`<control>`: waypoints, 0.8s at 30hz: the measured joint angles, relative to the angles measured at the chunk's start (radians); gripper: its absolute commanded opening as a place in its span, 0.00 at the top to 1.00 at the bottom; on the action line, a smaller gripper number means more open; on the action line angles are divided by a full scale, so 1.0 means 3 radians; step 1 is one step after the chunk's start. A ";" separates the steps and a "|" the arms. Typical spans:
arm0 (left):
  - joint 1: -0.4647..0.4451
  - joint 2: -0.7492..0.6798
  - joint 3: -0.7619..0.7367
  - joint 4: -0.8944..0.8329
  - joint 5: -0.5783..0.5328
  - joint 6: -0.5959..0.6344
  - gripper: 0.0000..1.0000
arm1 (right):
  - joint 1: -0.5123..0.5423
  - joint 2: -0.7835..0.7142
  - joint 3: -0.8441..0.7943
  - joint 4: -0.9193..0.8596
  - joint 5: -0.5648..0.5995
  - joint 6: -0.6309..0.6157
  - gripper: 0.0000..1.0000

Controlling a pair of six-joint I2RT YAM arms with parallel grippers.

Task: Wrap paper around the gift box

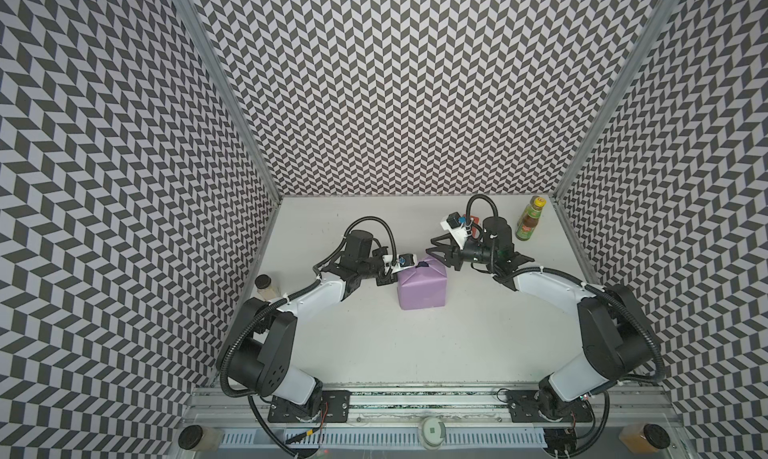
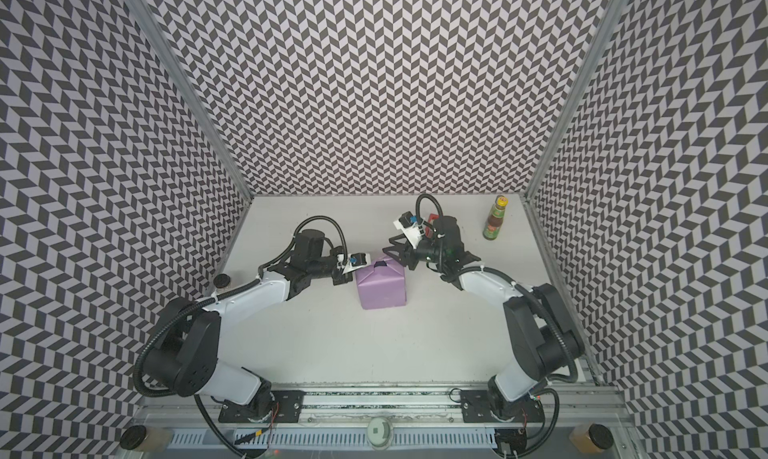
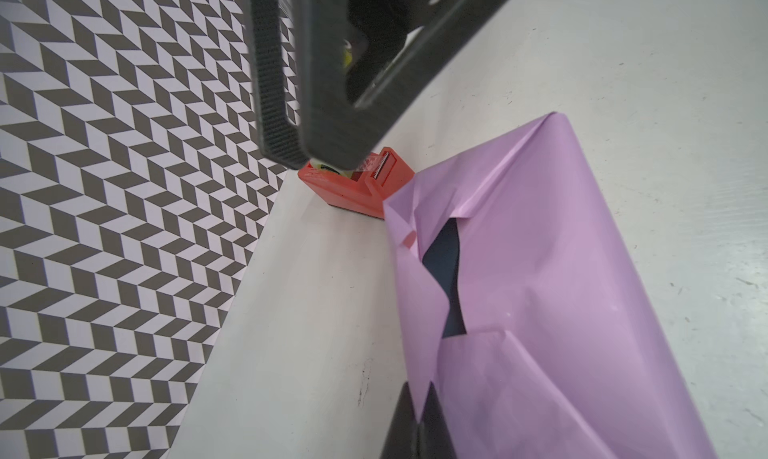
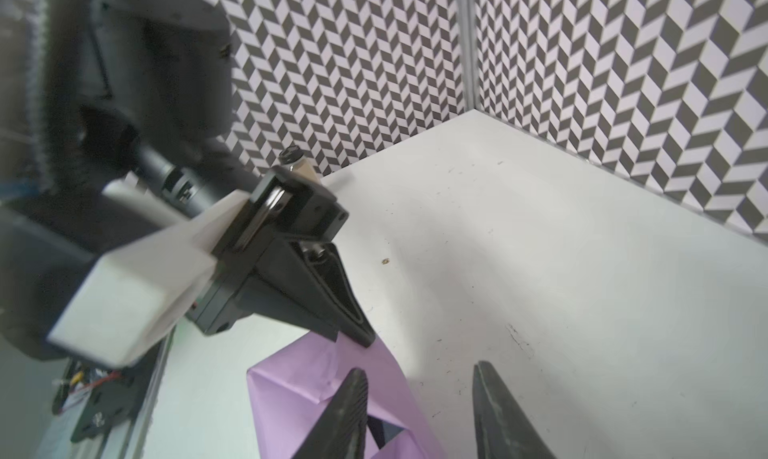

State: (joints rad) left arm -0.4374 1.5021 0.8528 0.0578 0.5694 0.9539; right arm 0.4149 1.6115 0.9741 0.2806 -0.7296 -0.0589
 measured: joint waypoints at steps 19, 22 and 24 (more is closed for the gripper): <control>-0.0095 -0.0066 -0.0075 0.0089 -0.0261 0.0161 0.93 | 0.0334 0.0251 0.0217 -0.0814 0.0977 0.0259 0.53; -0.0114 -0.0085 -0.0088 0.0088 -0.0264 0.0156 0.89 | 0.0348 0.0150 0.0108 -0.0782 0.1013 0.0264 0.53; -0.0121 -0.0107 -0.0088 0.0069 -0.0266 0.0158 0.84 | 0.0362 0.0099 0.0037 -0.0745 0.1039 0.0268 0.53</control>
State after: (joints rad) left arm -0.4736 1.4700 0.8265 0.0784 0.4896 1.0012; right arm 0.5236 1.6413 0.9852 0.0570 -0.4179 0.0216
